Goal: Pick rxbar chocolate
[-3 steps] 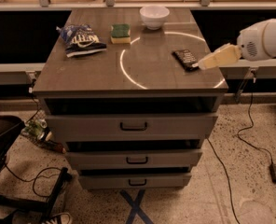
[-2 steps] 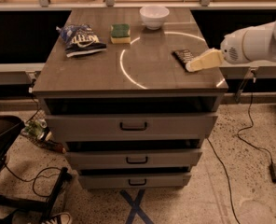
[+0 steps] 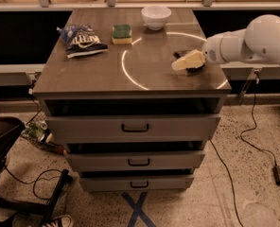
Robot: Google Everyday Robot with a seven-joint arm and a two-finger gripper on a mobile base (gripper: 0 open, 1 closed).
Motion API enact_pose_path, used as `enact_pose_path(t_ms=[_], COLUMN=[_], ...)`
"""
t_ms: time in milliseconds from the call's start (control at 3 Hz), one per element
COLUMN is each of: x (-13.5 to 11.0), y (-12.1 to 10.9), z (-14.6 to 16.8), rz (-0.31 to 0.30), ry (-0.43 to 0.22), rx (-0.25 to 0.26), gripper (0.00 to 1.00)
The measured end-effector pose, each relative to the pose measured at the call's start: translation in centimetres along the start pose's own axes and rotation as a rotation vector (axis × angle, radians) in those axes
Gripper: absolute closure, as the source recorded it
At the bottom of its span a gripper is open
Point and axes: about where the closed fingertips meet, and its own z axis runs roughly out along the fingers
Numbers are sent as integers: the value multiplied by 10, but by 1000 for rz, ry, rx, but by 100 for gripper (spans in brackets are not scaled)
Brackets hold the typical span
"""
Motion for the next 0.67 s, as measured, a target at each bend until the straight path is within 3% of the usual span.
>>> enact_pose_path(t_ms=[333, 667], x=[4, 16], y=[-2, 0], z=[22, 35], rz=[32, 68], ry=[-19, -27], rx=[-20, -45], gripper=[0, 18])
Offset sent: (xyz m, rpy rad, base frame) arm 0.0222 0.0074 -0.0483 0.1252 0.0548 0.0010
